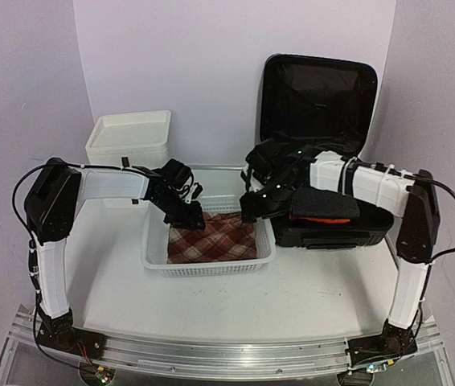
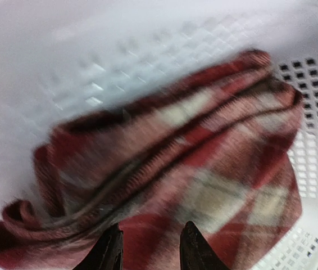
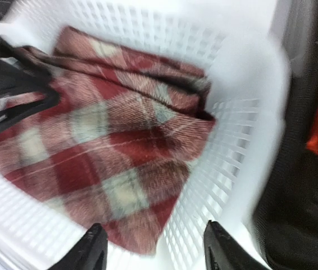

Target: Open, take out, and arrange the luggage

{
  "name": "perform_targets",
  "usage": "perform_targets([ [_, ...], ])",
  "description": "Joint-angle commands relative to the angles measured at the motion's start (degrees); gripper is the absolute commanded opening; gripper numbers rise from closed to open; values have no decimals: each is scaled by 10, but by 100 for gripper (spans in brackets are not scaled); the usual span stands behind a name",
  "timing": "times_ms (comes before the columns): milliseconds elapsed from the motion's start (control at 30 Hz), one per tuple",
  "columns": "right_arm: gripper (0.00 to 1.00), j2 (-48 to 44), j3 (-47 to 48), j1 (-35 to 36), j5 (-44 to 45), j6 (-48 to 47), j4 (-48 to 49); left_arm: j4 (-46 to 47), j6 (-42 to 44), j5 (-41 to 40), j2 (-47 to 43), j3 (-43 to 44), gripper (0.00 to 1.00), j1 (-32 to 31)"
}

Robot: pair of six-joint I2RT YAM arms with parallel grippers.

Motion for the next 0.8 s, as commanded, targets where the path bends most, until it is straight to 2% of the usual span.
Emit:
perform_targets([
  [0, 63, -89, -36, -19, 4, -24, -2, -27, 39, -75, 17, 45, 38, 19],
  [100, 68, -131, -74, -60, 13, -32, -4, -33, 61, -106, -14, 30, 45, 18],
  [200, 75, -153, -95, -118, -6, -61, -16, -32, 67, -74, -79, 15, 57, 18],
  [300, 89, -136, -70, -149, 30, -161, -48, -27, 68, -40, -149, 15, 72, 16],
  [400, 95, -88, -7, -158, 74, -273, -92, -16, 65, -19, -207, 17, 82, 16],
  [467, 97, -58, 29, -168, 70, -339, -112, 6, 49, -16, -240, 9, 88, 17],
  [533, 98, -32, 48, -173, 69, -413, -119, 47, 20, -20, -276, -14, 98, 17],
  [633, 98, -1, 54, -175, 70, -543, -119, 129, -45, -45, -335, -72, 99, 18],
  [767, 94, 49, 100, -190, 89, -625, -126, 203, -95, -95, -395, -137, 99, 18],
])
